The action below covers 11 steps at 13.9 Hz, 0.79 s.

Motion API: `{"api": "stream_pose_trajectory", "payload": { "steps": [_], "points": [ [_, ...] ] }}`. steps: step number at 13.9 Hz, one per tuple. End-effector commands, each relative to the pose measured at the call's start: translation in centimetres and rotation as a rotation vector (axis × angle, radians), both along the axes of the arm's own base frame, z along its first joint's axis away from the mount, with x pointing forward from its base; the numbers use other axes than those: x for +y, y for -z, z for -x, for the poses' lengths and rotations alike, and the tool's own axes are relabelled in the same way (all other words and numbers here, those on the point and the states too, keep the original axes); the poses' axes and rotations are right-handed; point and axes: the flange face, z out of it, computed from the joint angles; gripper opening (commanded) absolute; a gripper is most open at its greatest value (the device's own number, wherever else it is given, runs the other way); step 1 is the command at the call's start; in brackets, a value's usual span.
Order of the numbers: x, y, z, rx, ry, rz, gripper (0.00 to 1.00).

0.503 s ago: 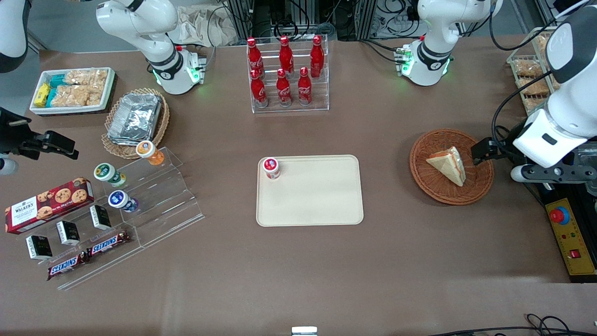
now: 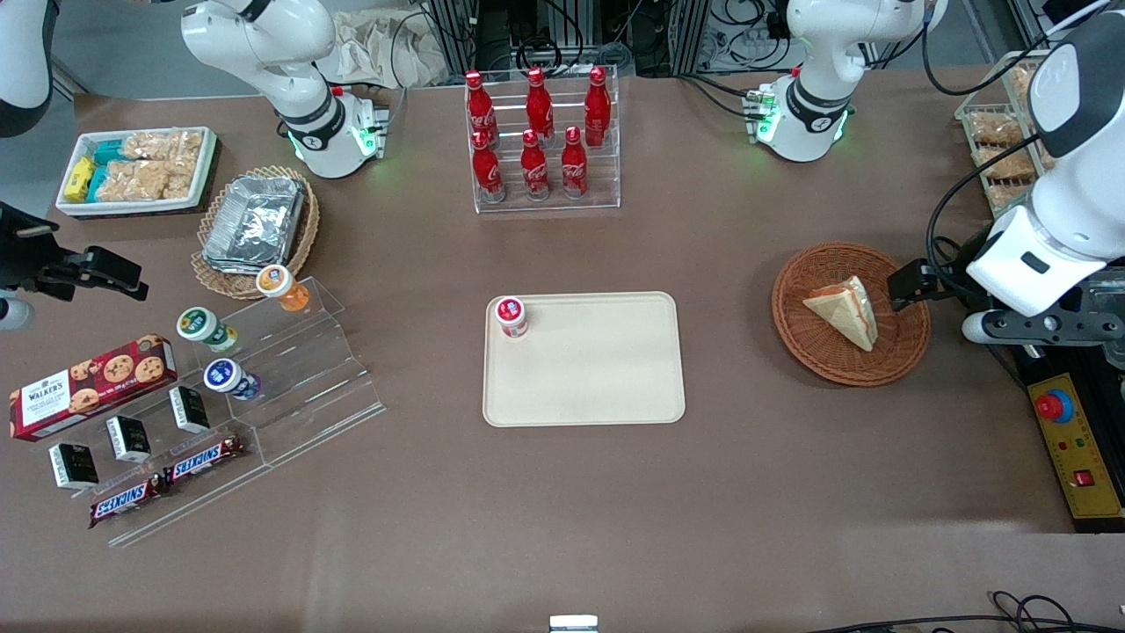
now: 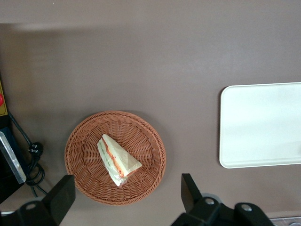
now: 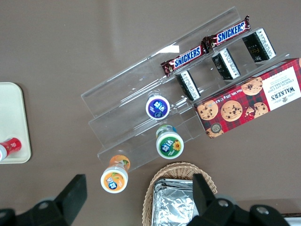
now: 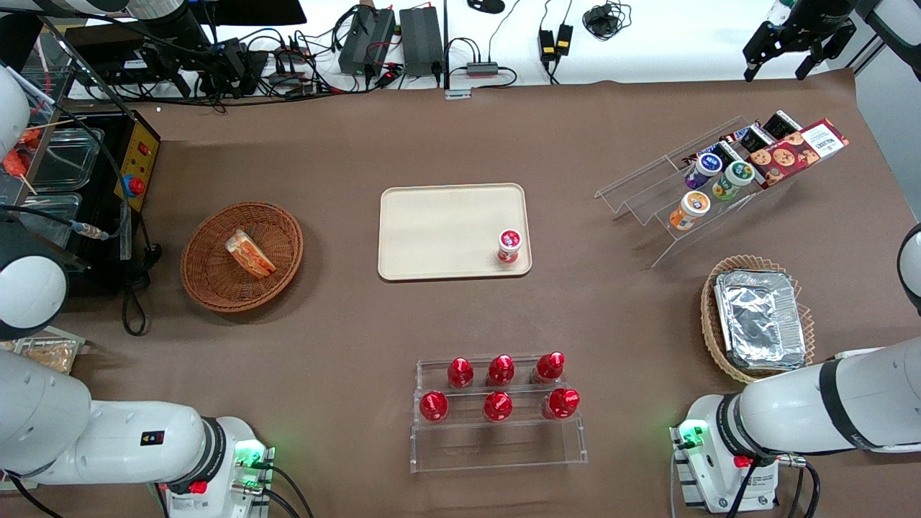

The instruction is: Place sandwich from basket to tray

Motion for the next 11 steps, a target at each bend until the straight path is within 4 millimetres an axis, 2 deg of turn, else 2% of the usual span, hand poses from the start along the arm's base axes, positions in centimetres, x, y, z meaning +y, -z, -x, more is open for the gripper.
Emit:
{"api": "stream_pose_trajectory", "payload": {
  "steps": [1, 8, 11],
  "points": [
    [0.1, -0.4, 0.0, 0.006, 0.004, -0.002, 1.0],
    [0.1, -0.5, 0.6, 0.028, 0.001, -0.002, 1.0],
    [0.2, -0.4, 1.8, 0.049, 0.0, -0.012, 1.0]
  ]
}}
